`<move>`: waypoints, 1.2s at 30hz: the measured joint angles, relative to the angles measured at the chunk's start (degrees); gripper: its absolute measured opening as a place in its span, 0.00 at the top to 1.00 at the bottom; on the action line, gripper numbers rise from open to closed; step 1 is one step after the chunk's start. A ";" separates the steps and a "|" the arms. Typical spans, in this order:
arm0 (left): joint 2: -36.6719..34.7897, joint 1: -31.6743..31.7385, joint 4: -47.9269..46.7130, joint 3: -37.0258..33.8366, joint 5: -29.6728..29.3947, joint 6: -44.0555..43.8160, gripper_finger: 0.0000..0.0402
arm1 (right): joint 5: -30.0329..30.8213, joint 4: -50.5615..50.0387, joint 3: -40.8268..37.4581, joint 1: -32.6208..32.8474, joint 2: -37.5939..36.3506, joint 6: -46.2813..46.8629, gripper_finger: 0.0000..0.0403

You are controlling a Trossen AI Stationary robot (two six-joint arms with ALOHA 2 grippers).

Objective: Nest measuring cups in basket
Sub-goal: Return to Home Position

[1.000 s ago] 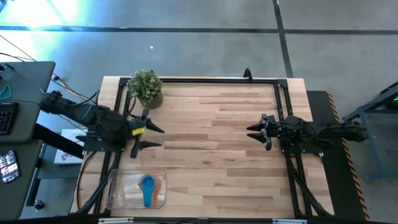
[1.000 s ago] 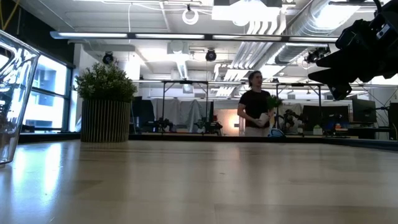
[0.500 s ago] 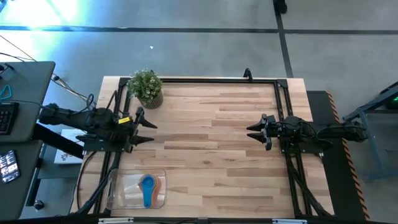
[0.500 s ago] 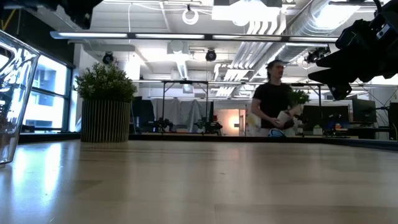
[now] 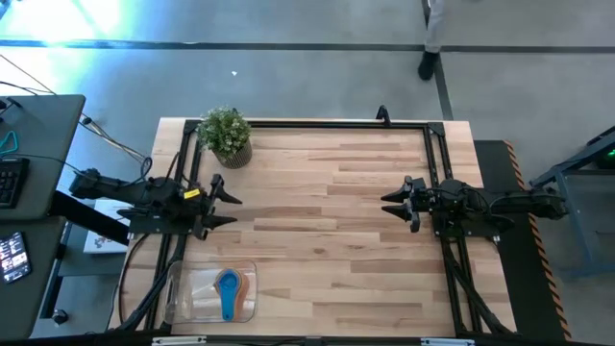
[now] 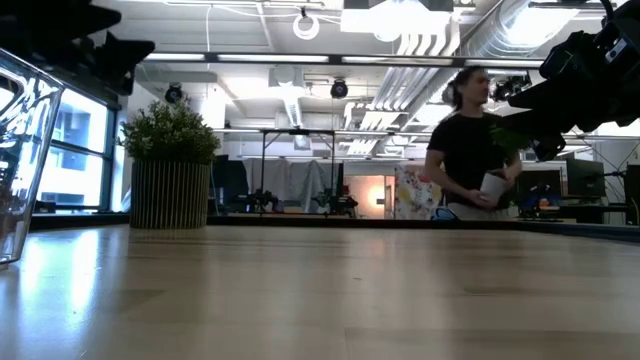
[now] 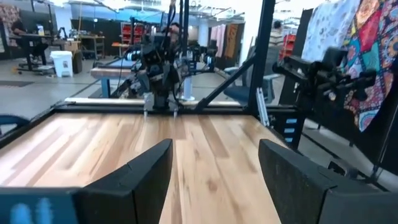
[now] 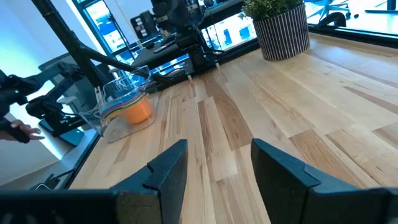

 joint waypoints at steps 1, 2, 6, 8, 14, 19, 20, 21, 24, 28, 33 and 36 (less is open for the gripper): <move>-0.41 0.00 -0.14 -0.67 -0.16 -0.03 0.43 | -0.01 0.02 0.01 -0.01 -0.01 0.00 0.58; -0.68 0.00 -0.11 -1.30 -0.39 -0.01 0.43 | 0.01 0.02 0.01 0.00 0.00 -0.02 0.58; -1.00 0.00 0.11 -3.75 -1.15 -0.03 0.43 | 0.01 0.02 0.01 0.01 -0.01 0.00 0.58; -0.99 0.00 0.28 -4.78 -1.52 -0.27 0.43 | -0.01 0.00 0.01 0.01 0.01 -0.02 0.58; -0.87 0.00 -2.30 -4.75 -4.39 2.63 0.43 | 0.00 0.02 0.00 0.00 0.00 -0.01 0.58; -0.13 0.00 -2.55 -4.75 -7.60 6.07 0.43 | 0.01 0.02 0.01 0.00 -0.01 -0.01 0.58; -0.15 0.00 -2.50 -4.75 -7.66 5.85 0.43 | 0.00 0.02 0.00 0.00 -0.01 -0.01 0.58; -0.13 0.00 -2.44 -4.73 -7.62 5.88 0.43 | -0.01 0.02 -0.01 0.01 -0.01 -0.02 0.58; -0.13 0.00 -2.47 -4.73 -7.61 5.88 0.43 | 0.00 0.02 0.01 0.00 0.00 0.00 0.58; -0.13 0.00 -2.48 -4.75 -7.60 5.91 0.43 | 0.01 0.02 0.01 0.01 -0.01 0.00 0.58; -0.13 0.00 -2.48 -4.73 -7.57 5.91 0.43 | 0.00 0.01 -0.01 0.00 0.01 -0.01 0.58; -0.13 0.00 -2.48 -4.73 -7.57 5.93 0.43 | 0.01 0.02 0.01 -0.01 -0.01 0.00 0.58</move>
